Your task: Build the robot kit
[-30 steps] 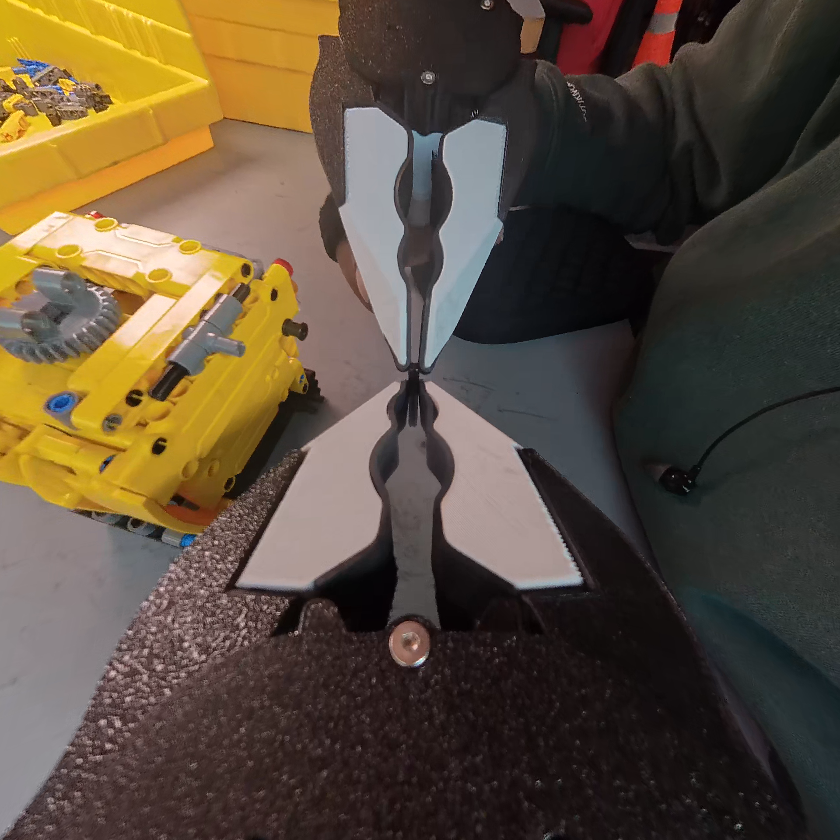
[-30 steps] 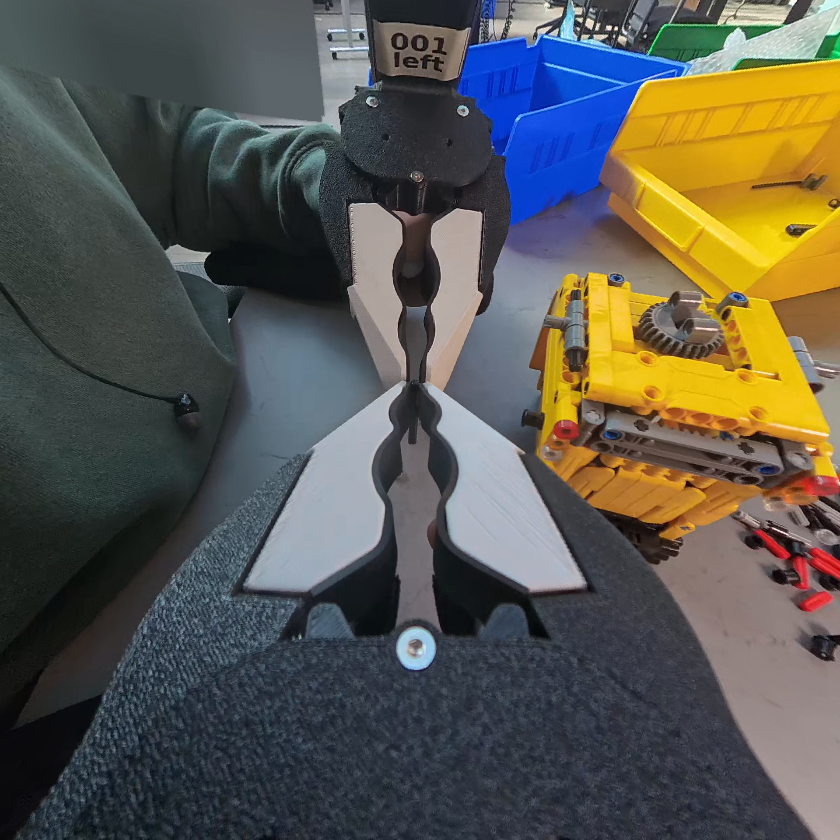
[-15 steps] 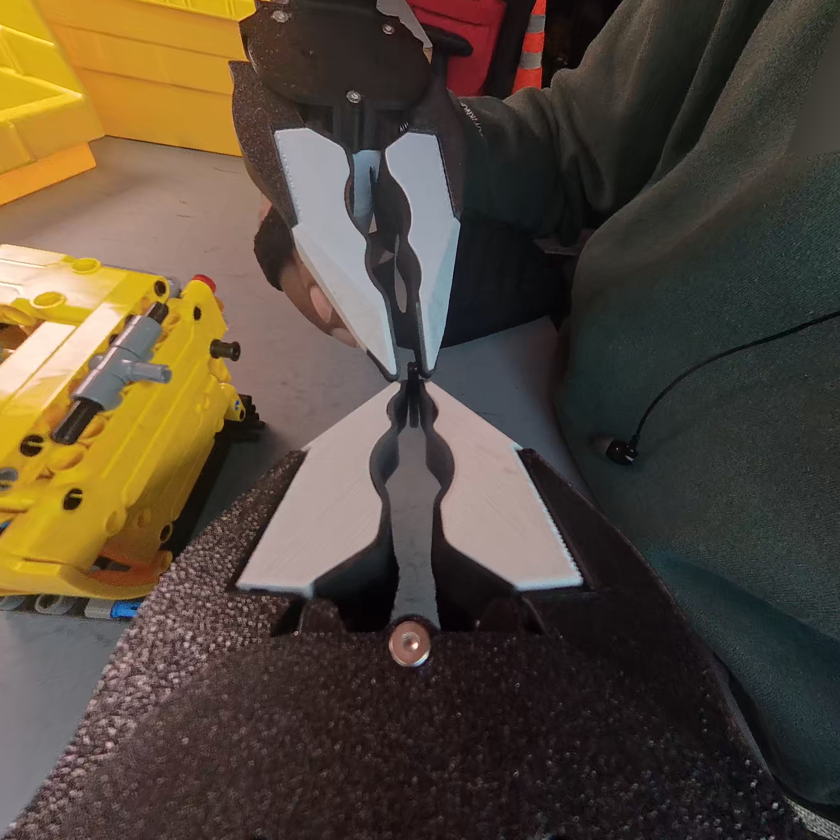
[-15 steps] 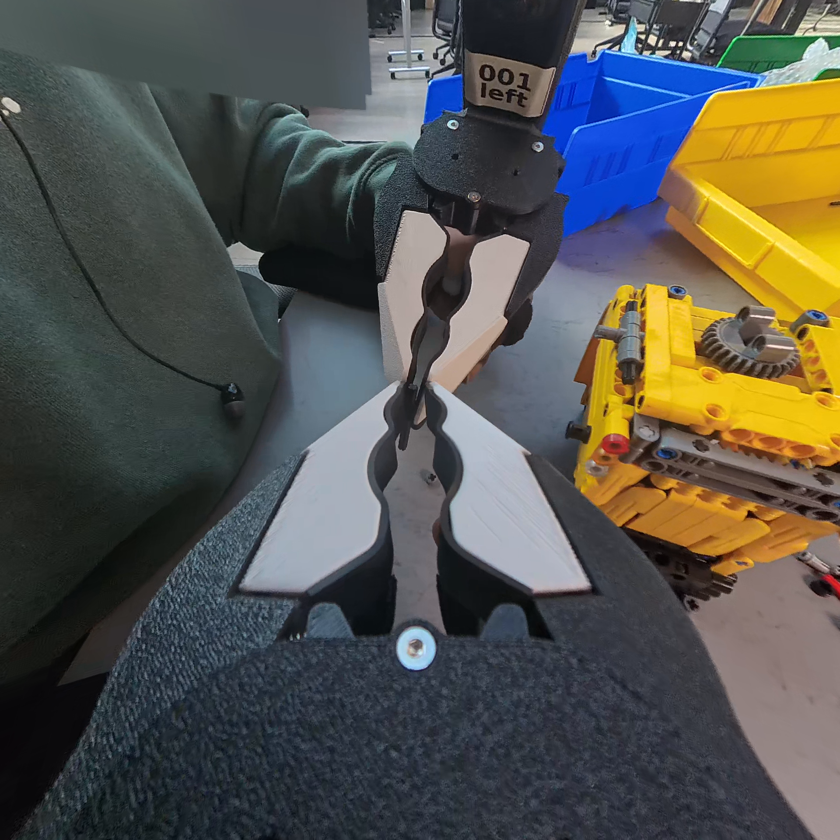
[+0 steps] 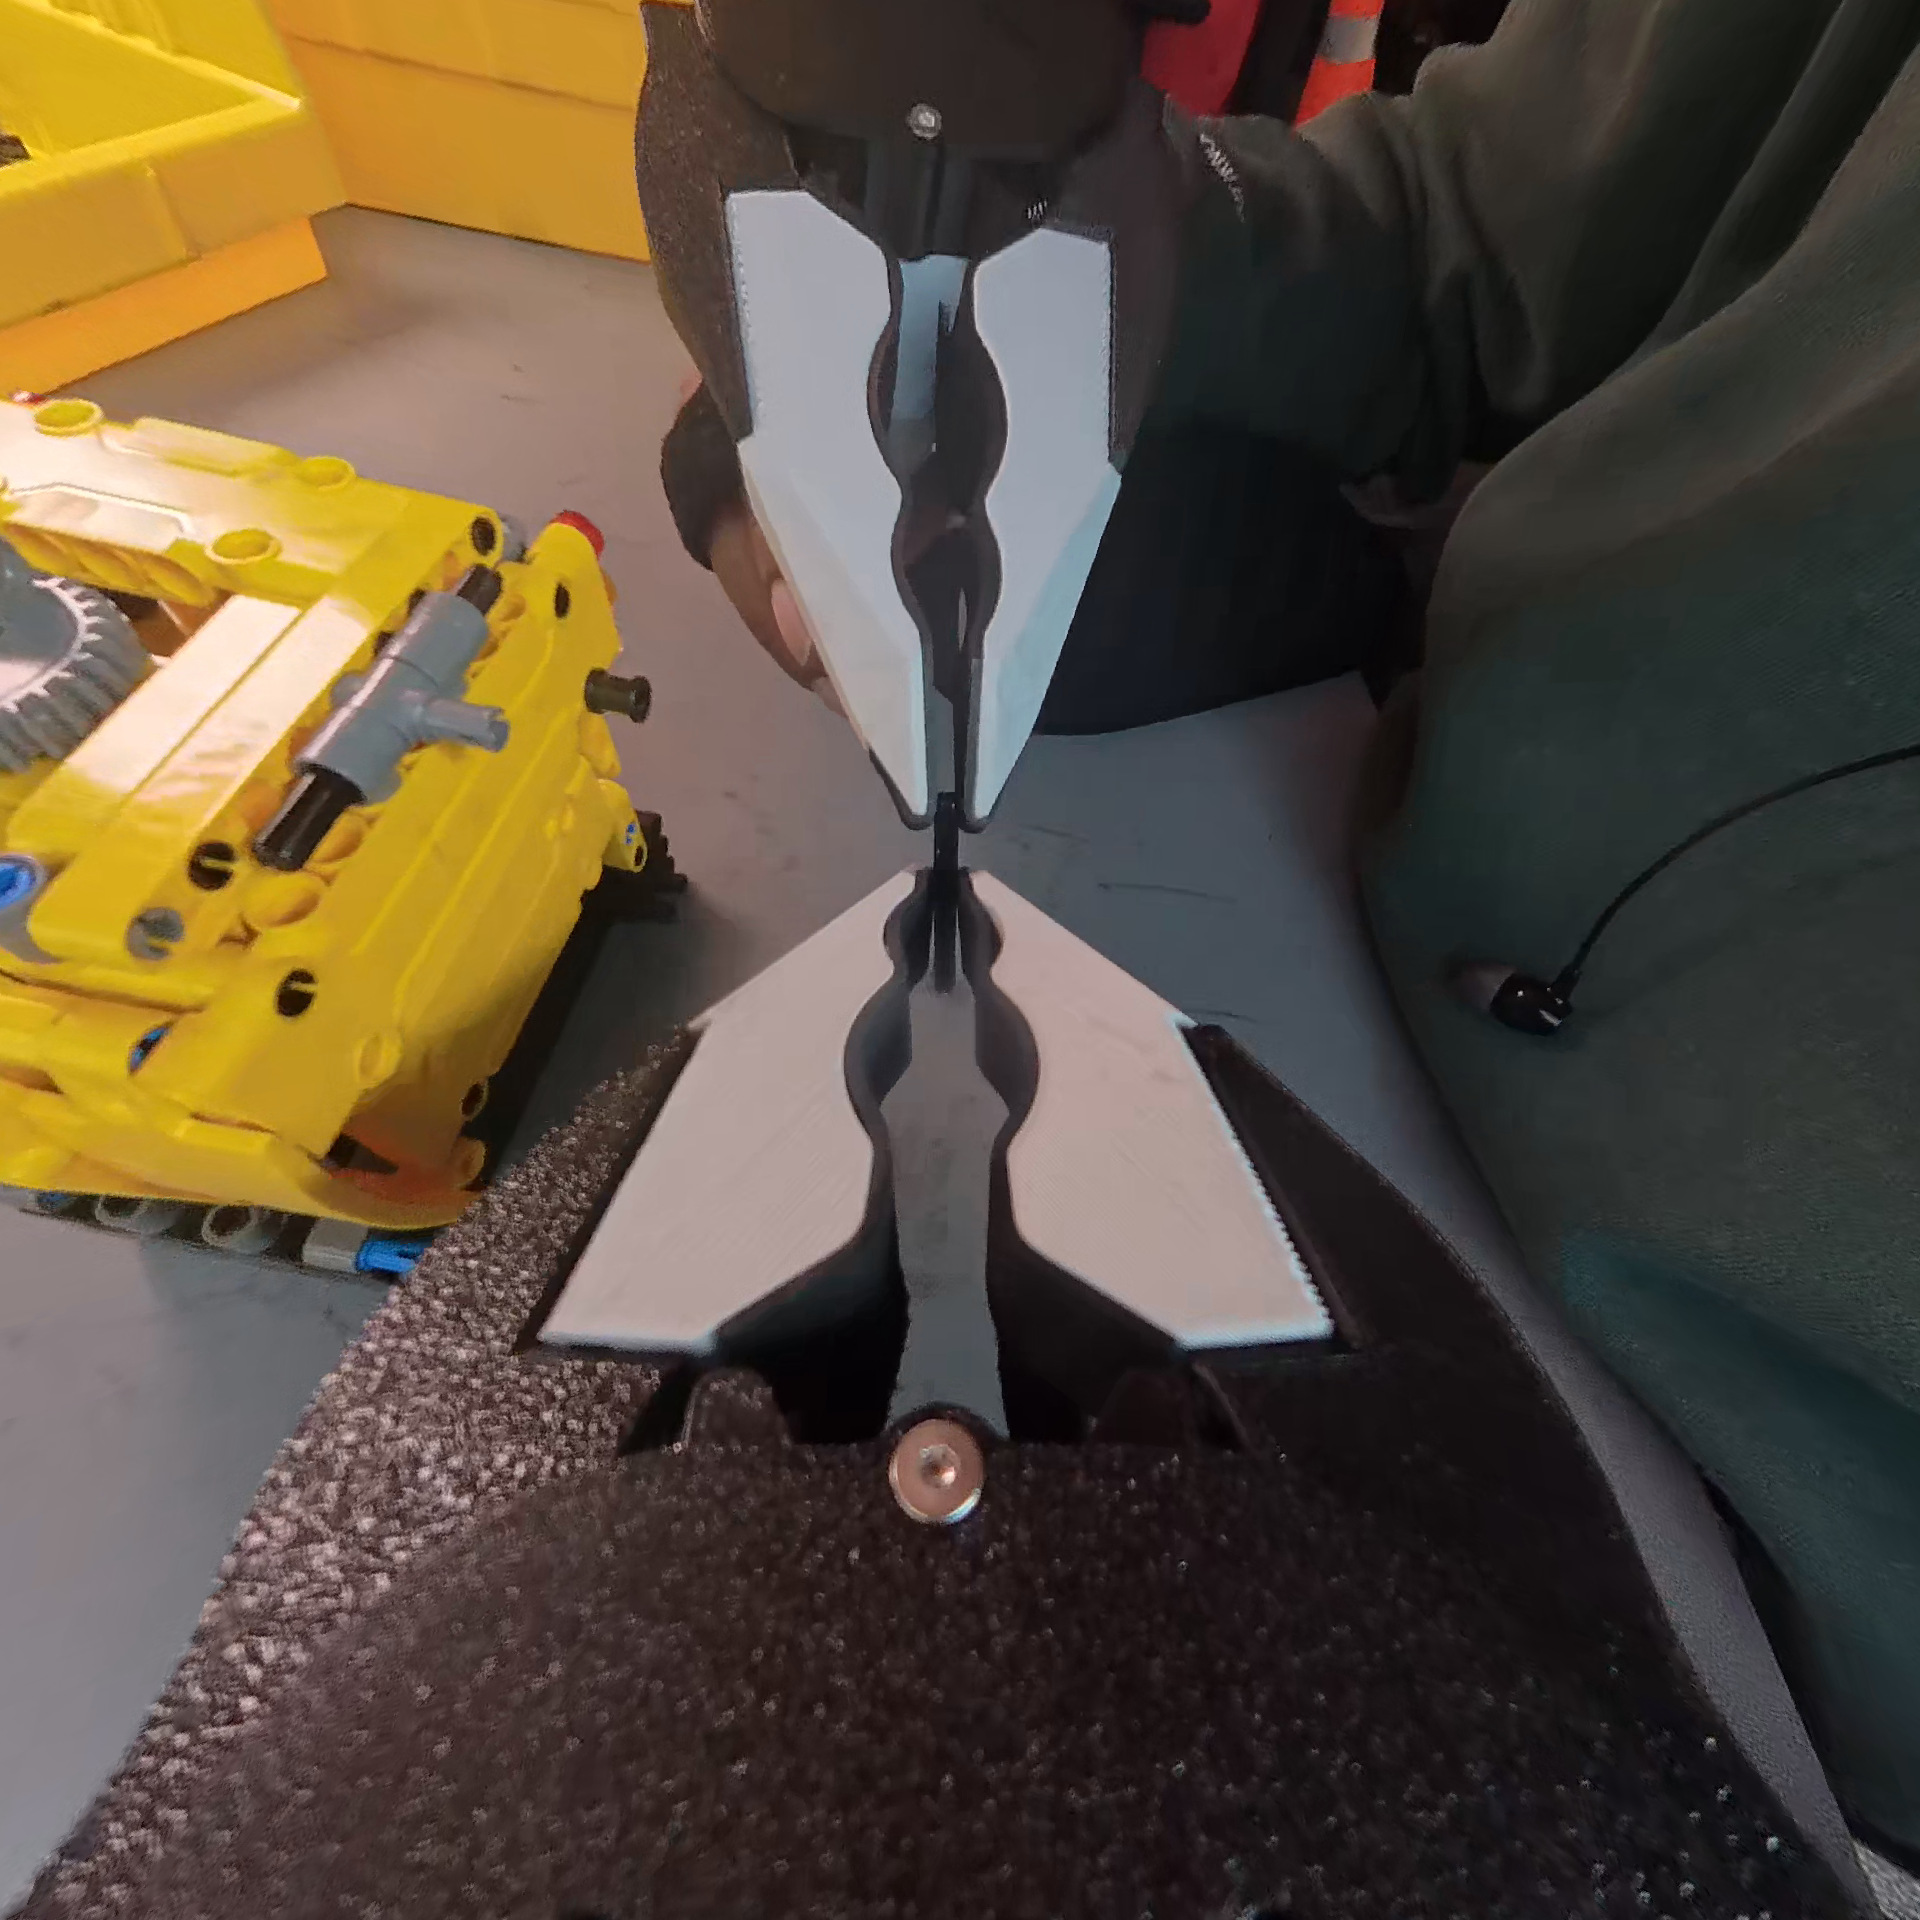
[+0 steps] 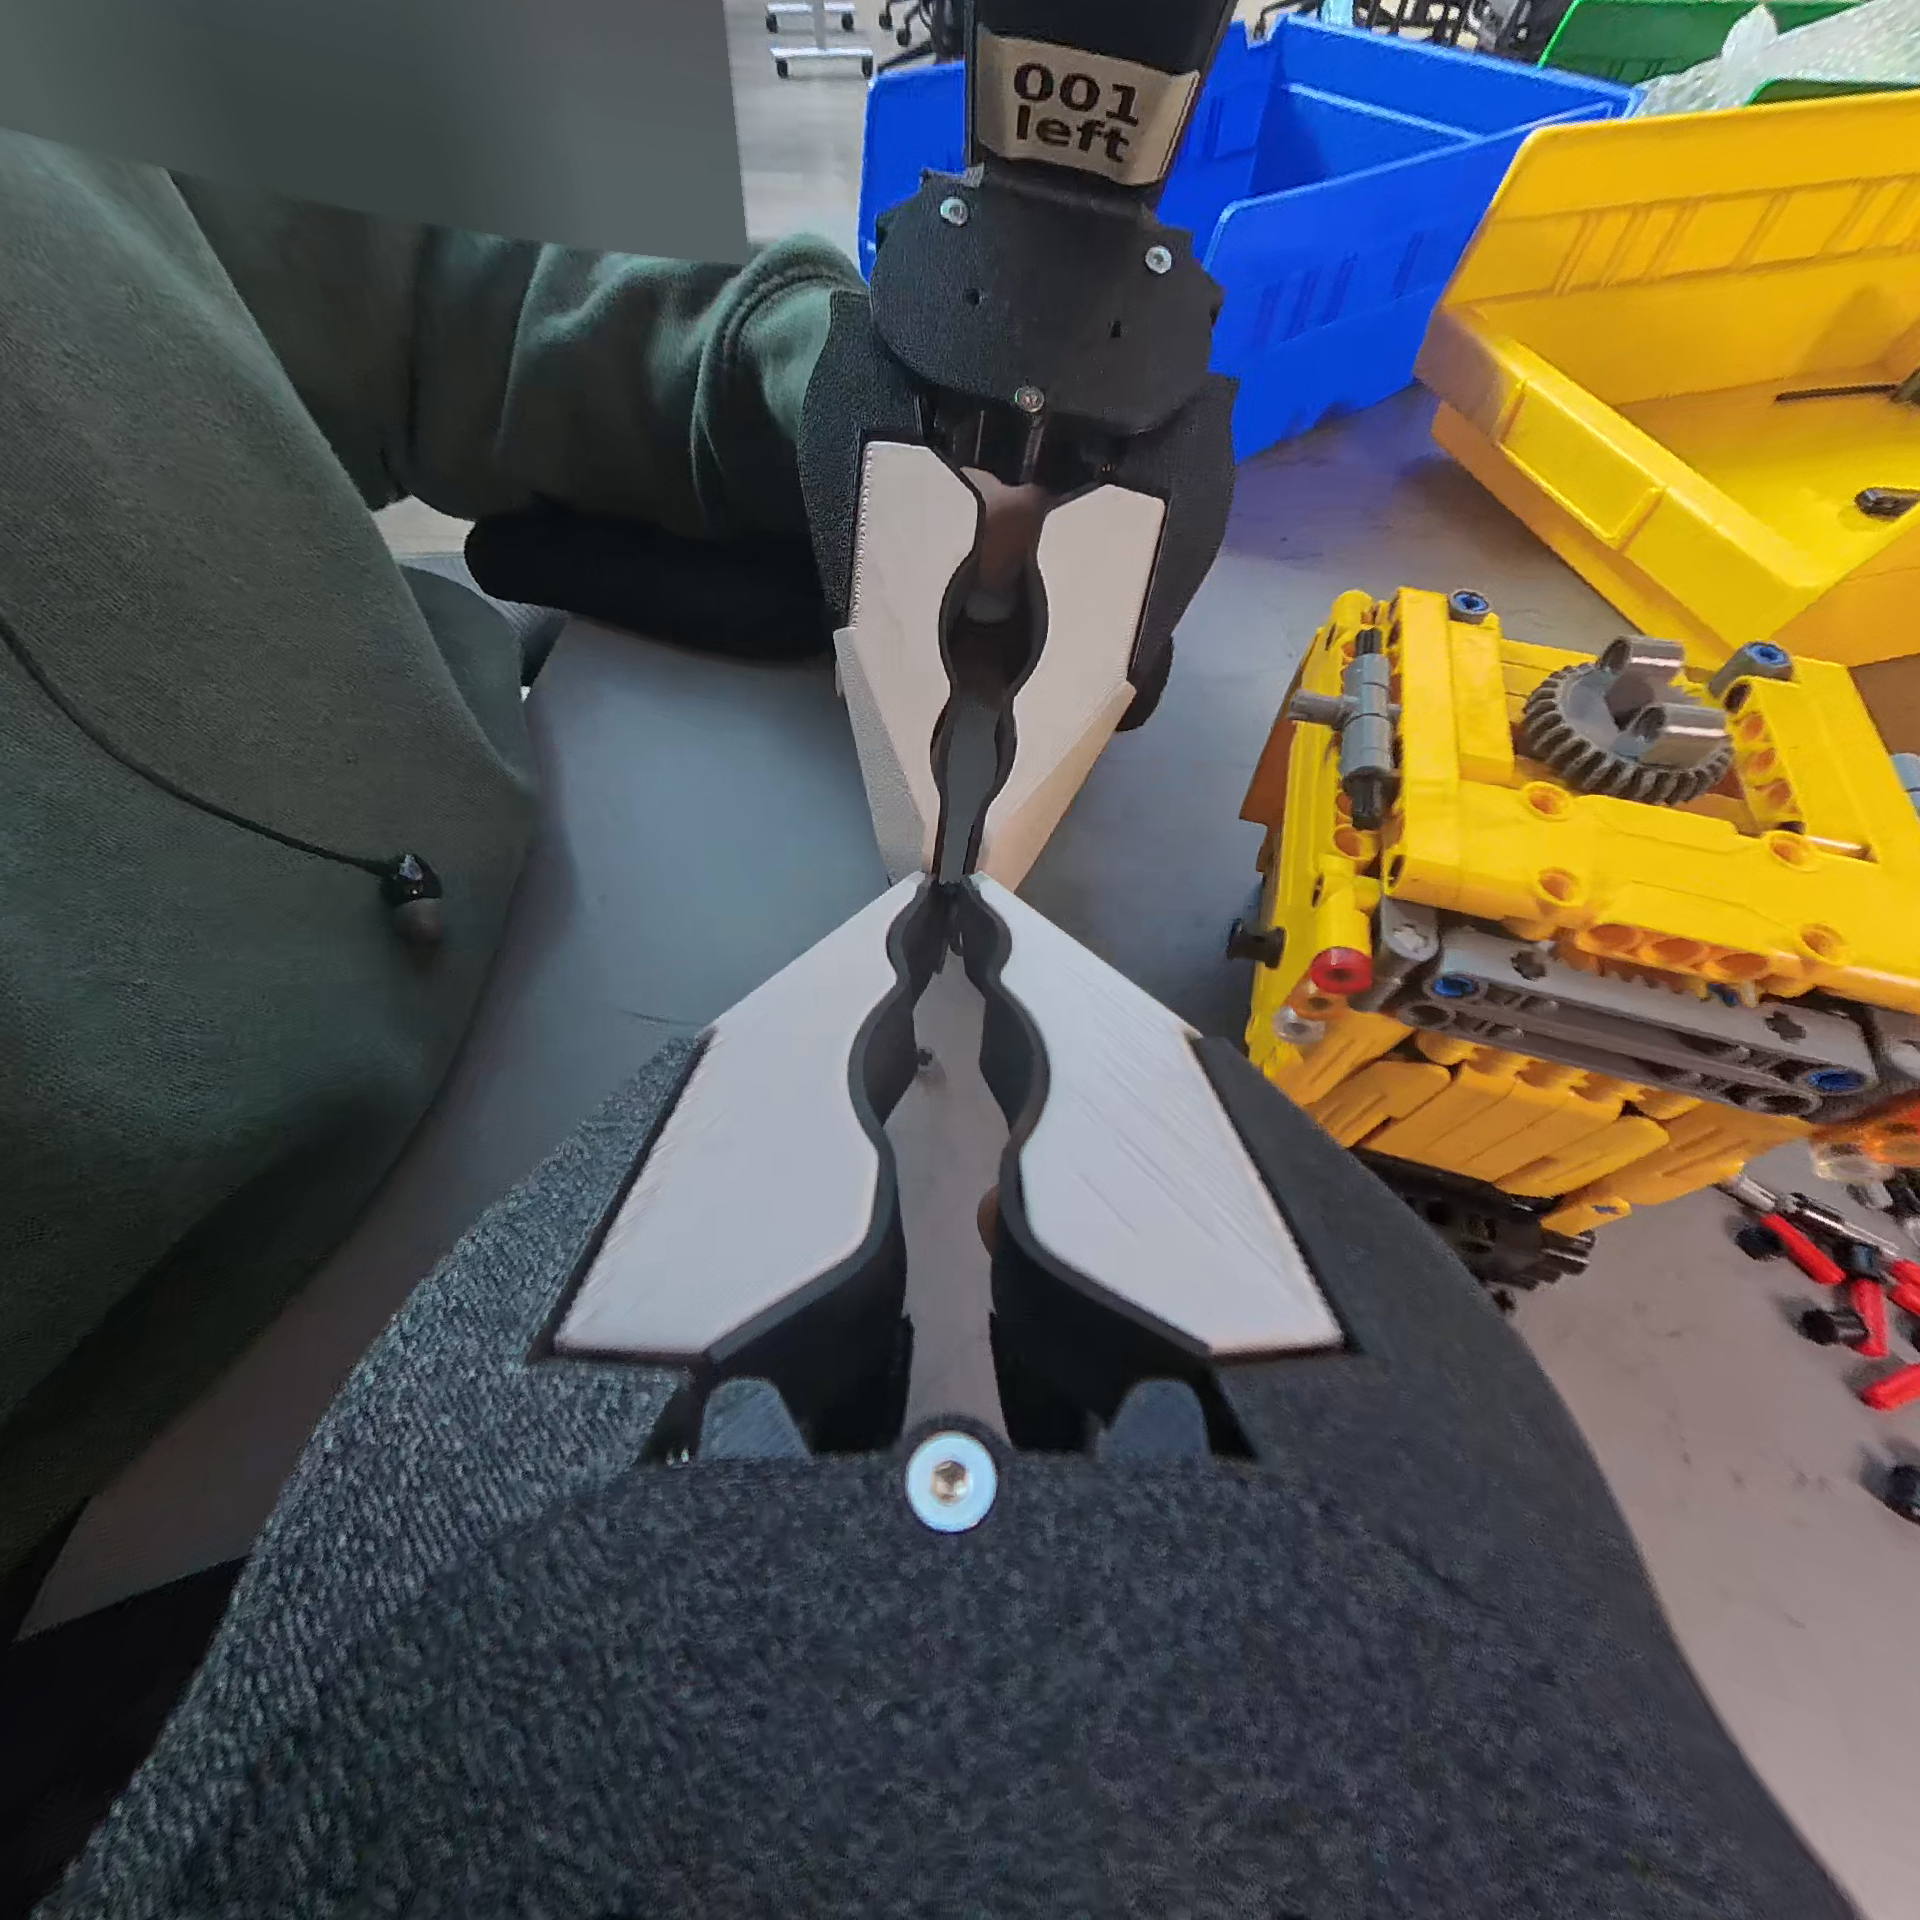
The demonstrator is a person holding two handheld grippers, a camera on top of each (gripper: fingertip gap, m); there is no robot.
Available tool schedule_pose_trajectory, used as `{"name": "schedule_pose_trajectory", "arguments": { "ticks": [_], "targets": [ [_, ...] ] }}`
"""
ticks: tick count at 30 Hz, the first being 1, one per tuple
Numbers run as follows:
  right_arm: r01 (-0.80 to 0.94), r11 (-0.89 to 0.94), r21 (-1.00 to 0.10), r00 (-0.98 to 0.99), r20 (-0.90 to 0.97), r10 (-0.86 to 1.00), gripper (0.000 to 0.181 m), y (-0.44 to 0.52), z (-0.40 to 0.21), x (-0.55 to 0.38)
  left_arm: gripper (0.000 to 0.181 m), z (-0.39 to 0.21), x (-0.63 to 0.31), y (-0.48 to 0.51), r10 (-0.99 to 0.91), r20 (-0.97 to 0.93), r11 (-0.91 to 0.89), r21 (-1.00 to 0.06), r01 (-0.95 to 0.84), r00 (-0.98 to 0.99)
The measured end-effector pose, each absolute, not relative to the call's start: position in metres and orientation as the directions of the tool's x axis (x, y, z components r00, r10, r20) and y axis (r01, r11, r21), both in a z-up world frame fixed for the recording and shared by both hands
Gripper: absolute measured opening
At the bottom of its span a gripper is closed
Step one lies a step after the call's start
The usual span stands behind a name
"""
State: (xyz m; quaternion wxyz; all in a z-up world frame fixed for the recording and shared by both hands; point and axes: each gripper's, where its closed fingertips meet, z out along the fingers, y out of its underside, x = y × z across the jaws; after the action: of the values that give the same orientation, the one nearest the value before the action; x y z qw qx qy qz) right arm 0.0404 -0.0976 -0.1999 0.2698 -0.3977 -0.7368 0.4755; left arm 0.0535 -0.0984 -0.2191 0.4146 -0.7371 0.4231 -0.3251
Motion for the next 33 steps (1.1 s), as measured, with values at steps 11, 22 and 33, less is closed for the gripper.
{"name": "schedule_pose_trajectory", "arguments": {
  "ticks": [11, 22, 33],
  "targets": [
    [0.401, 0.278, -0.873, -0.523, 0.032, 0.852, 0.004, -0.100, -0.214, 0.041, 0.003, -0.234, 0.057, -0.099, -0.904, 0.118, -0.308, -0.847, -0.433, 0.412],
    [0.422, 0.306, -0.853, -0.520, 0.049, 0.853, 0.004, -0.099, -0.220, 0.042, 0.003, -0.240, 0.059, -0.098, -0.911, 0.104, -0.301, -0.829, -0.472, 0.398],
    [0.425, 0.312, -0.850, -0.506, 0.063, 0.860, 0.004, -0.099, -0.221, 0.043, 0.003, -0.241, 0.059, -0.099, -0.930, 0.109, -0.282, -0.826, -0.489, 0.352]
  ]
}}
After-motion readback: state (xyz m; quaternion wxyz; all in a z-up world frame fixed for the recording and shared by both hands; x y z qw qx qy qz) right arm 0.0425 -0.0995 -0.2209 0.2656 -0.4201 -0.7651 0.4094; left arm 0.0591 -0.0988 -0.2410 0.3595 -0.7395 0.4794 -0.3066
